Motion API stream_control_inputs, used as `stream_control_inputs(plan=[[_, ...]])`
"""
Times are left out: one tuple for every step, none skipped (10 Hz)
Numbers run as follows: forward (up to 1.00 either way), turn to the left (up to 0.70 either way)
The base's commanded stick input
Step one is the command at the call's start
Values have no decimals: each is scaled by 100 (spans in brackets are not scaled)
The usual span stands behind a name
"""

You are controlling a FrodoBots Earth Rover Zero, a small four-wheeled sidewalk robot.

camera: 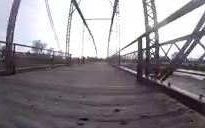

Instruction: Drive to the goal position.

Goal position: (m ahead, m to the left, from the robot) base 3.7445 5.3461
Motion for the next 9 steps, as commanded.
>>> stream_control_inputs(plan=[[100,0],[100,0],[100,0],[100,0],[100,0],[100,0],[100,0],[100,0],[100,0]])
